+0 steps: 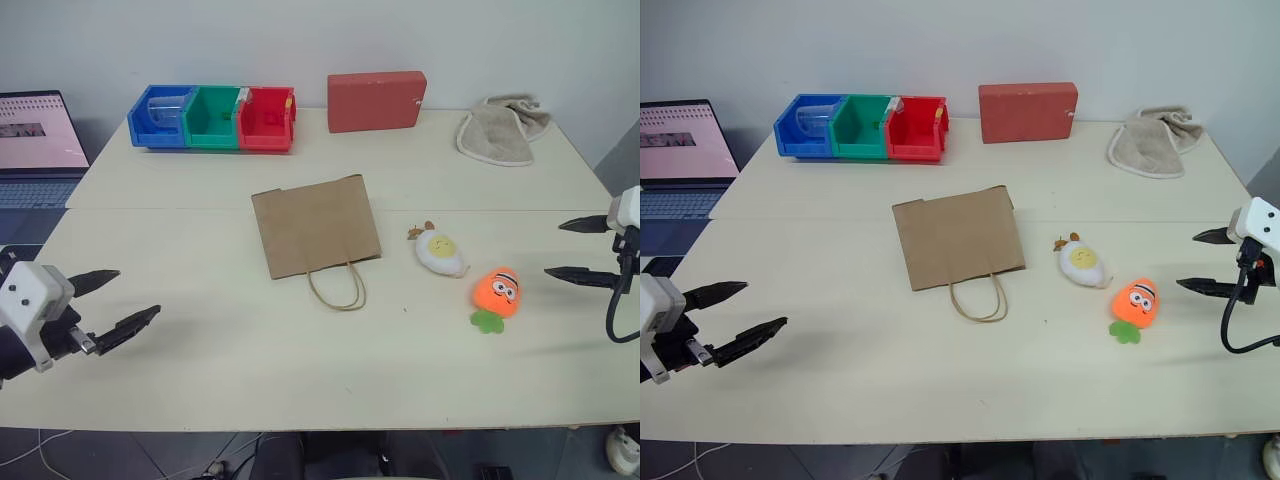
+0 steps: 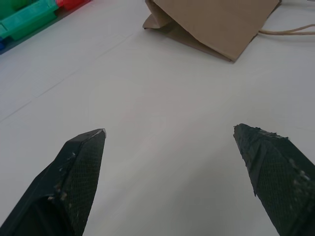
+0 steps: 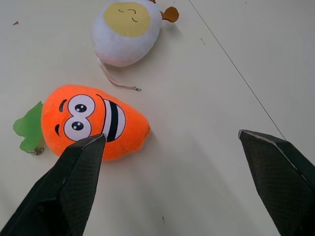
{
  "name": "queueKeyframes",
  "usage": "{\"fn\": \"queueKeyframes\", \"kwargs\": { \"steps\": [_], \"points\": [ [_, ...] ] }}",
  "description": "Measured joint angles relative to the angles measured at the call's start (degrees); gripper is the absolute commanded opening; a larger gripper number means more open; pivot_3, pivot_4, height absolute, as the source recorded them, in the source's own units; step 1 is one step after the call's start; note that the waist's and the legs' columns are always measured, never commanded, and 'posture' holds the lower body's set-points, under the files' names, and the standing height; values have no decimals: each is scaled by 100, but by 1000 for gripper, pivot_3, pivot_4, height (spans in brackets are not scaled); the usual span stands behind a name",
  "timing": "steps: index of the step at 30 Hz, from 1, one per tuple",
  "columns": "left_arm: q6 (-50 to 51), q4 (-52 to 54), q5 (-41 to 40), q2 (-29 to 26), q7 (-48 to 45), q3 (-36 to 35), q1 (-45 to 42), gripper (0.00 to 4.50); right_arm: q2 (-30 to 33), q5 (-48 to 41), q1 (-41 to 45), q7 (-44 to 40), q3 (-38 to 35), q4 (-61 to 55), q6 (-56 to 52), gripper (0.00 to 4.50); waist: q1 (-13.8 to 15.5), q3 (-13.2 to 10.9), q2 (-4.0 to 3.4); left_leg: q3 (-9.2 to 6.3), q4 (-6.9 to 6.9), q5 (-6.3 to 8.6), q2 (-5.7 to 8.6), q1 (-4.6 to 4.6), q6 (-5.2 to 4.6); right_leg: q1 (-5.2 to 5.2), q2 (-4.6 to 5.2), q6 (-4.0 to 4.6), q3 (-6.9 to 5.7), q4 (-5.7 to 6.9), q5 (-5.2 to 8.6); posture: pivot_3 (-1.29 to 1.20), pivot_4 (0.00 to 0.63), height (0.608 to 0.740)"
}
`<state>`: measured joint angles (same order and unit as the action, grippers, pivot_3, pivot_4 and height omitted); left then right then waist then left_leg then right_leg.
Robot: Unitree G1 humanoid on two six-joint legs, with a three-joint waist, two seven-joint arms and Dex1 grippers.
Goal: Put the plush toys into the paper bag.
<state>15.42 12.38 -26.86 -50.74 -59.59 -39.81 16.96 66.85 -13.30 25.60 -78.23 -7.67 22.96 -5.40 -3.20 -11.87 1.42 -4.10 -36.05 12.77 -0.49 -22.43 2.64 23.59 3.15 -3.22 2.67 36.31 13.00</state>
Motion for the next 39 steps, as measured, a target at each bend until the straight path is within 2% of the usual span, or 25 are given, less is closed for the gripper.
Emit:
{"fn": "queueKeyframes", "kwargs": {
  "steps": [7,12,15,21,25,28,33,39],
  "points": [
    [-285,-41,2,46,-91,38,-86,4444,-105,2,8,69,-4,-42,-40,4500,-1,0,0,1,-4,0,2,18,0,0,0,1,3,37,1,0,150,740],
    [-324,-99,53,23,-187,457,-373,4444,-108,-208,-268,121,-174,-542,-303,4500,4,0,0,1,-1,1,-4,40,1,-1,-4,5,1,64,4,0,150,740],
    [-341,72,199,-54,-177,884,-581,4444,-127,-424,-477,176,-309,-1088,-591,4500,9,0,0,1,-2,1,-5,41,1,-3,-4,5,2,64,4,0,150,740],
    [-323,670,513,-24,-45,2371,-1533,4444,-322,-1062,-880,456,-523,-2643,-1459,4500,53,0,1,-1,-4,1,-4,40,1,-6,-8,1,3,64,1,0,150,740],
    [-355,567,952,428,54,3516,-2472,4444,-452,-1409,-1292,758,-625,-3699,-2055,4500,117,1,1,-8,-3,1,1,39,1,-10,-9,-34,4,65,-20,0,150,740],
    [-433,353,1218,706,22,4209,-2862,4444,-547,-1632,-1492,1018,-605,-4367,-2465,4500,119,1,2,-9,-3,1,0,37,2,-8,-10,-55,4,62,-33,0,150,740],
    [-936,-126,1655,852,-151,4857,-3265,4444,-700,-1896,-1781,1444,-688,-4982,-2940,4500,153,1,4,-12,-5,1,0,35,2,-9,-10,-24,2,62,-15,0,150,740],
    [-1379,-903,1917,1272,-250,5209,-3754,4444,-834,-2188,-2085,1739,-725,-5525,-3286,4500,160,3,8,-17,-12,1,3,26,2,-10,-10,-29,2,58,-18,0,150,740]
  ]
}}
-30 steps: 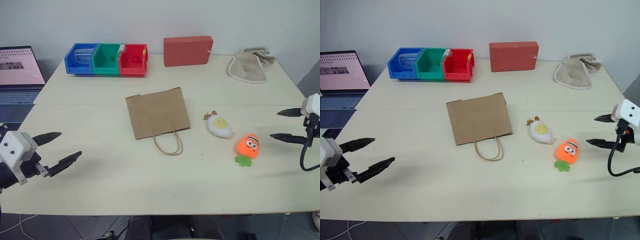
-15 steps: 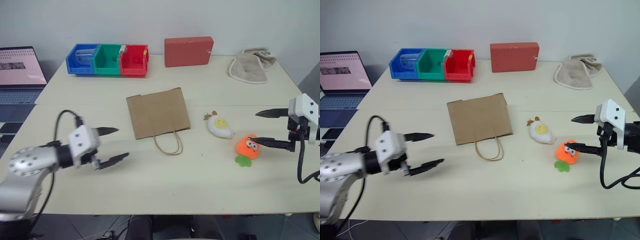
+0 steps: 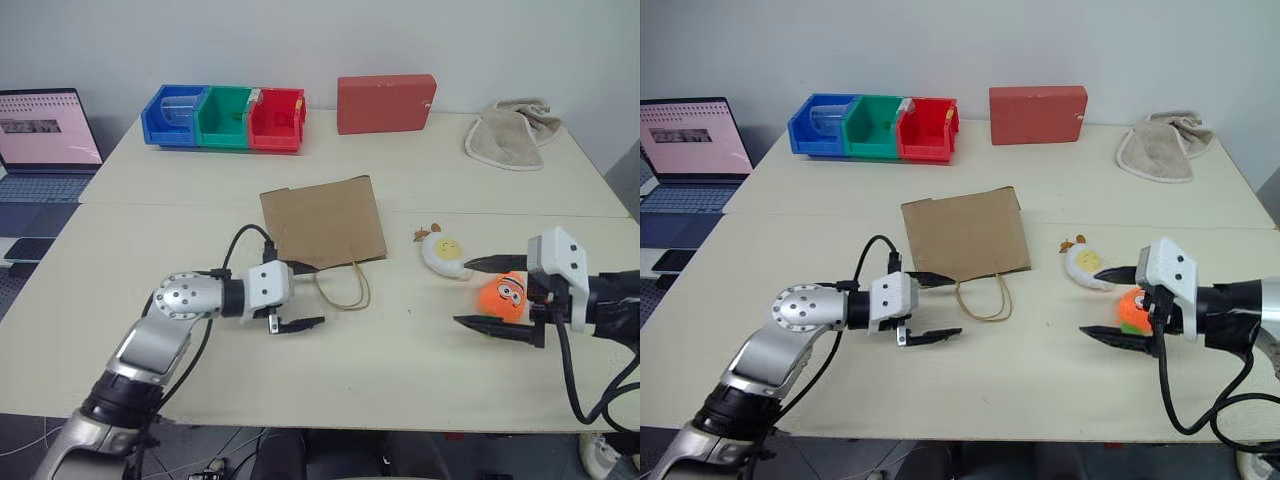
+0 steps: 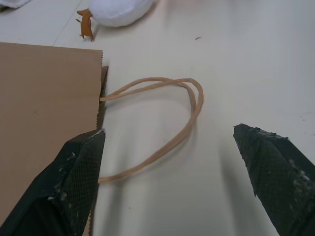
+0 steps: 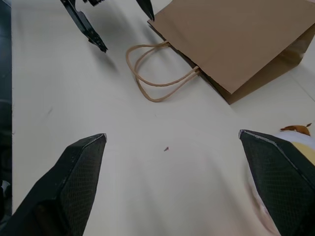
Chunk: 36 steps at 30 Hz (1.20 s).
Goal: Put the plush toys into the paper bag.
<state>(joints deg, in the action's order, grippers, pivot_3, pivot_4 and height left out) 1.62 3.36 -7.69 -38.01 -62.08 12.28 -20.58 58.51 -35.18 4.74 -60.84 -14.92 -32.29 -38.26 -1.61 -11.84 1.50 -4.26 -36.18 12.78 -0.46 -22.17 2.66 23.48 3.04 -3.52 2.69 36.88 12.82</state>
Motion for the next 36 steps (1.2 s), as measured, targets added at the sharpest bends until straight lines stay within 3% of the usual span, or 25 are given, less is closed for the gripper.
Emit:
{"fn": "queueKeyframes", "kwargs": {
  "steps": [4,15,24,26,28,36],
  "points": [
    [-267,-372,62,154,-89,134,-155,3614,-17,-91,-122,124,-47,-159,-101,4500,-7,0,1,-4,1,0,-1,1,0,0,-1,-23,-4,2,-13,0,150,740],
    [-511,-1114,130,383,-503,243,-507,31,-29,-234,-390,323,-82,-419,-206,4500,-6,1,1,-10,1,0,0,-6,0,0,-1,-24,-8,-1,-13,0,150,740],
    [-21,-1011,-291,486,-821,202,-685,31,-152,-226,-361,621,-53,-571,-228,4500,-6,1,1,-16,0,0,1,-9,0,0,-1,-25,-12,1,-14,0,150,740],
    [445,-812,-649,464,-918,73,-771,0,-364,-267,-260,775,95,-648,-231,4158,-13,0,4,-20,0,0,-1,-10,0,0,-5,-26,-15,1,-14,0,150,740],
    [845,-585,-955,406,-1009,-67,-938,0,-560,-264,-146,910,333,-711,-221,3635,-14,0,3,-22,-1,0,-1,-11,0,0,-7,-26,-15,1,-15,0,150,740],
    [2458,-51,-2094,335,-1000,-590,-1270,0,-1642,491,685,1442,1838,-320,215,760,-37,1,5,-27,0,0,-3,-9,0,0,-12,-25,-15,2,-14,0,150,740]
  ]
}}
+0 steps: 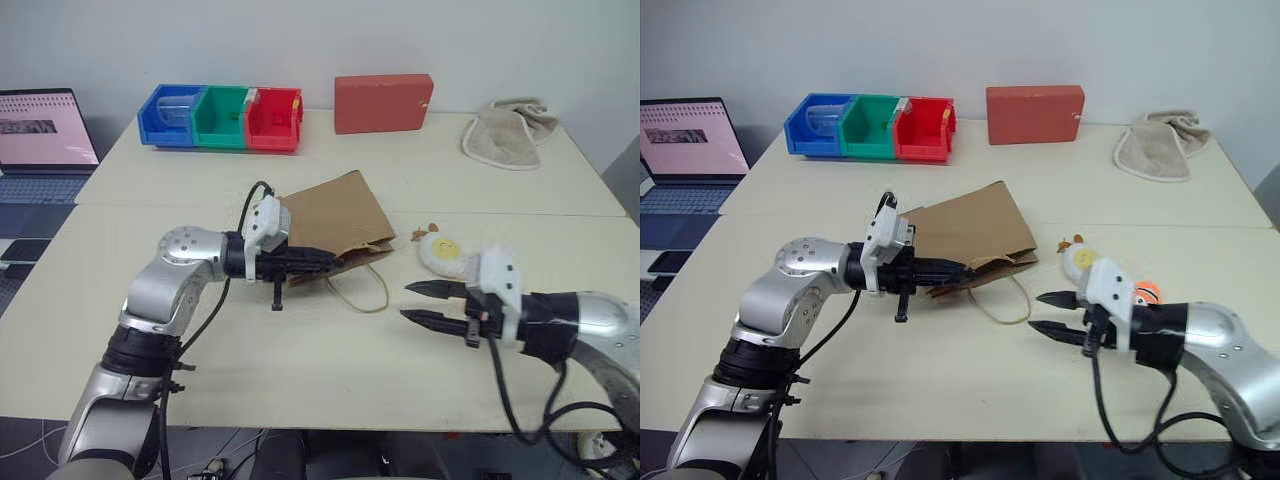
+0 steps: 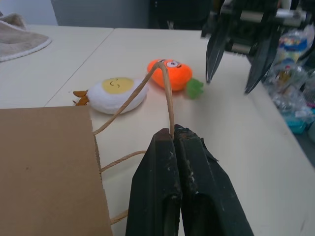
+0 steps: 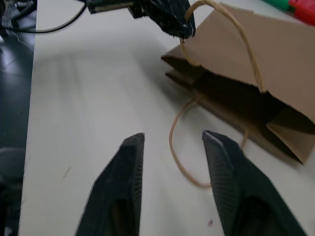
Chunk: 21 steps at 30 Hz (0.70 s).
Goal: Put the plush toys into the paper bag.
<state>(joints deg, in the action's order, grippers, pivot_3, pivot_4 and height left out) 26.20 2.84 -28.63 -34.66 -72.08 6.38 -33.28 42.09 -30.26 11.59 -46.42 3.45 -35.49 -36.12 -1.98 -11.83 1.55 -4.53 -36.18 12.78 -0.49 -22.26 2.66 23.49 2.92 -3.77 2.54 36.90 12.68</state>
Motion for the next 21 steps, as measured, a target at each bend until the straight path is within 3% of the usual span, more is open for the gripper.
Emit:
{"fn": "queueKeyframes", "kwargs": {
  "steps": [1,3,11,21],
  "points": [
    [115,13,-62,-1,4,-3,-7,0,-175,204,141,77,216,183,113,300,-1,0,0,-1,0,0,-1,0,0,0,-1,1,0,0,0,0,150,740],
    [254,41,-85,-10,10,-6,-6,0,-565,645,407,299,599,623,366,17,-1,0,1,-3,1,0,-1,-1,0,1,-4,1,0,0,0,0,150,740],
    [700,128,-383,61,237,-158,-115,0,-1952,2059,903,1184,1505,2366,1343,17,12,0,0,-16,4,0,-3,-9,1,7,-10,2,-5,5,-1,0,150,740],
    [1378,205,-955,78,654,-600,-346,0,-3132,3301,1352,2314,1683,4395,2787,17,-6,0,0,-19,5,-1,-6,-8,1,10,-14,5,-5,10,-4,0,150,740]
  ]
}}
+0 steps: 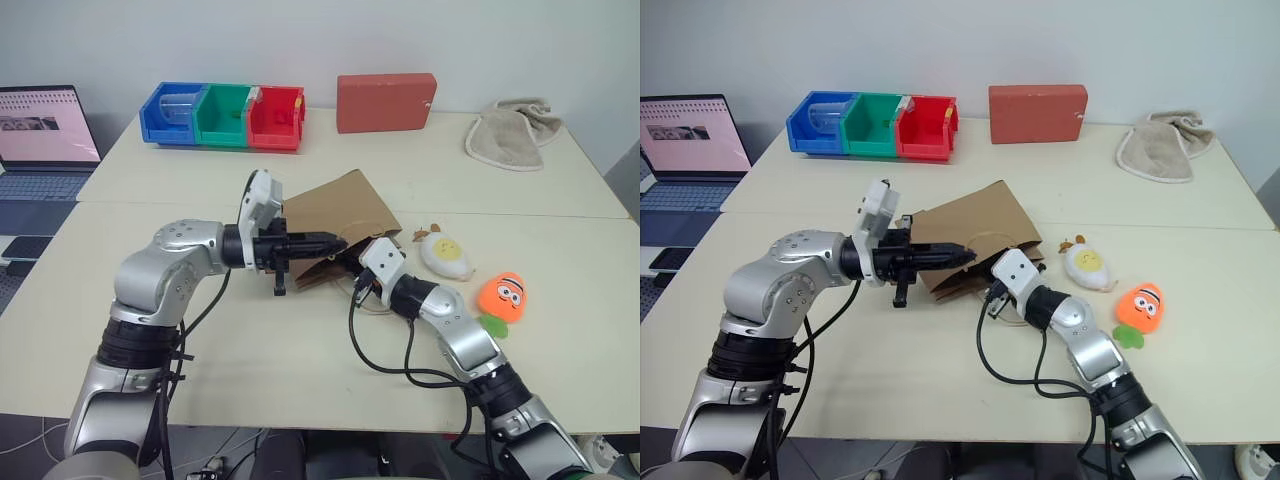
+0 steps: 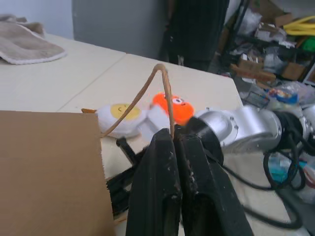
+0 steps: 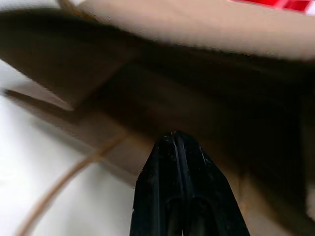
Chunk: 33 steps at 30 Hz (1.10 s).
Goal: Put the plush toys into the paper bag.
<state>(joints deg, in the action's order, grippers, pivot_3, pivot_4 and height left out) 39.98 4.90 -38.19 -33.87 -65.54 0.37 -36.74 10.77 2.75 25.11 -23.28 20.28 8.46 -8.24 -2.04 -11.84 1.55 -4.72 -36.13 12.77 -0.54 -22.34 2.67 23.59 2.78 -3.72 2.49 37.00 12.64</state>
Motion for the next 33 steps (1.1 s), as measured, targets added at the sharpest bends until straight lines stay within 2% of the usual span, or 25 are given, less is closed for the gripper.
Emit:
{"fn": "queueKeyframes", "kwargs": {
  "steps": [7,12,17,22,28,33],
  "points": [
    [215,-123,-228,-3,366,-377,-376,0,-156,319,81,105,25,378,18,17,4,0,1,-3,-1,0,1,-1,0,-1,0,1,-1,0,-1,0,150,740],
    [-131,-571,-171,-161,550,-801,-1307,0,-166,324,79,19,12,293,-153,17,-8,0,0,-3,2,0,0,-1,1,0,-3,1,-1,-3,-1,0,150,740],
    [-460,-794,-45,-183,600,-870,-1724,0,-199,325,81,-17,-18,272,-243,17,-20,0,1,-3,2,0,0,-1,1,-1,-2,1,-1,-2,-1,0,150,740],
    [-569,-813,40,-188,571,-845,-1704,0,-240,324,84,-28,-56,267,-300,17,-36,0,1,-3,2,0,0,-1,1,0,-2,1,0,-1,-1,0,150,740],
    [-639,-483,188,-216,313,-498,-967,0,-282,277,89,-47,-123,201,-402,17,-50,0,1,-4,2,0,0,-1,1,0,-2,1,0,0,-1,0,150,740],
    [-683,-333,261,-310,116,-391,-790,0,-170,213,64,-196,-185,-480,-753,17,-52,0,0,-4,2,0,0,-4,1,3,-3,1,0,0,-1,0,150,740]
  ]
}}
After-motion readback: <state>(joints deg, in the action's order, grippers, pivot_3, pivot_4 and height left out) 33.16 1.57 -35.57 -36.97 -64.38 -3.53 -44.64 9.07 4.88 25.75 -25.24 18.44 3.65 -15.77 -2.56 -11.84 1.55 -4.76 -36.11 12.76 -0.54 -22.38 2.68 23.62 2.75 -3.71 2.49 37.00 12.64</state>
